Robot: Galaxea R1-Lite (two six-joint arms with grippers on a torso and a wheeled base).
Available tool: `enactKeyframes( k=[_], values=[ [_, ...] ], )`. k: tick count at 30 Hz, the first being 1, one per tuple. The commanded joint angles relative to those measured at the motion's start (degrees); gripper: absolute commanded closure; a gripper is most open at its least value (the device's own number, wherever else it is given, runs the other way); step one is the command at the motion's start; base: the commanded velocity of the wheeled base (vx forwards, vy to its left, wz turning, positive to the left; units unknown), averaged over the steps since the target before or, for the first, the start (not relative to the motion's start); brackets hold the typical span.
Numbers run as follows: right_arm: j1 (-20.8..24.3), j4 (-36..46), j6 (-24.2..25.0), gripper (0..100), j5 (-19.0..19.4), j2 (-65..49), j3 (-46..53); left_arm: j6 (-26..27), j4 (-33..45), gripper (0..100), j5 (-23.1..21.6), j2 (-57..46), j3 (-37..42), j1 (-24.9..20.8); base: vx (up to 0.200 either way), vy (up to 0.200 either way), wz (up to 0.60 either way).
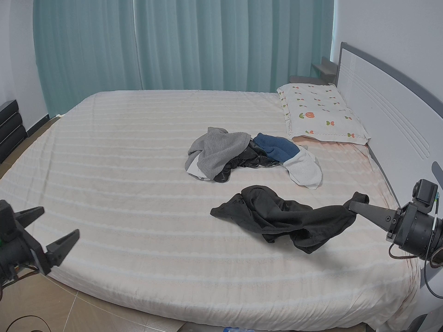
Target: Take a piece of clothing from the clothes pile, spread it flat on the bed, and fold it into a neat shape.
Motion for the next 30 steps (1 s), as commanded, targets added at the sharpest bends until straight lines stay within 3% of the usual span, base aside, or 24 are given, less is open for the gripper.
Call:
enactKeyframes(
  k=[1, 7, 9, 11, 12, 14, 15, 18, 20, 25, 30],
  values=[
    [-0.27, -0.02, 0.09, 100, 0.23, 1.24, 0.31, -5.52, -3.81, 0, 0.22, 20.34, 0.46, -9.28, 0.000, 0.000, 0.00],
    [0.08, -0.11, 0.09, 100, 0.15, 1.24, 0.40, -11.41, -12.86, 0, 0.31, 31.33, 0.55, -14.46, 0.000, 0.000, 0.00],
    [0.08, -0.02, 0.09, 100, 0.15, 1.24, 0.40, -14.40, -18.75, 0, 2.42, 39.41, 0.19, -17.01, 0.000, 0.000, 0.00],
    [0.08, -0.02, 0.09, 100, 0.15, 1.24, 0.40, -14.40, -18.75, 0, 2.42, 39.41, 0.19, -17.01, 0.000, 0.000, 0.00],
    [0.17, -0.02, 0.09, 100, 0.15, 1.24, 0.49, -16.07, -22.44, 0, 6.55, 47.06, -1.12, -19.03, 0.000, 0.000, 0.00],
    [0.17, -0.02, 0.09, 100, 0.15, 1.24, 0.49, -16.07, -22.44, 0, 6.55, 47.06, -1.12, -19.03, 0.000, 0.000, 0.00],
    [0.08, -0.11, 0.36, 100, 0.15, 1.24, 0.40, -20.73, -28.33, 0, 9.01, 53.83, -3.76, -22.20, 0.000, 0.000, 0.00],
    [-0.01, -0.11, 0.45, 100, -0.03, 1.06, 0.49, -23.80, -32.46, 0, 9.54, 60.07, -6.84, -25.01, 0.000, 0.000, 0.00],
    [-0.01, -0.11, 0.45, 100, -0.03, 0.80, 0.49, -23.63, -33.96, 0, 10.24, 63.76, -8.42, -25.89, 0.000, 0.000, 0.00],
    [-0.01, -0.11, 0.53, 100, -0.03, 0.54, 0.40, -24.16, -46.79, 0, 17.54, 77.82, -15.45, -28.35, 0.000, 0.000, 0.00],
    [0.26, -0.28, -0.08, 100, 0.06, 4.76, -2.50, -23.63, -53.65, 0, 17.62, 85.03, -19.32, -28.79, 0.000, 0.000, 0.00]
  ],
)
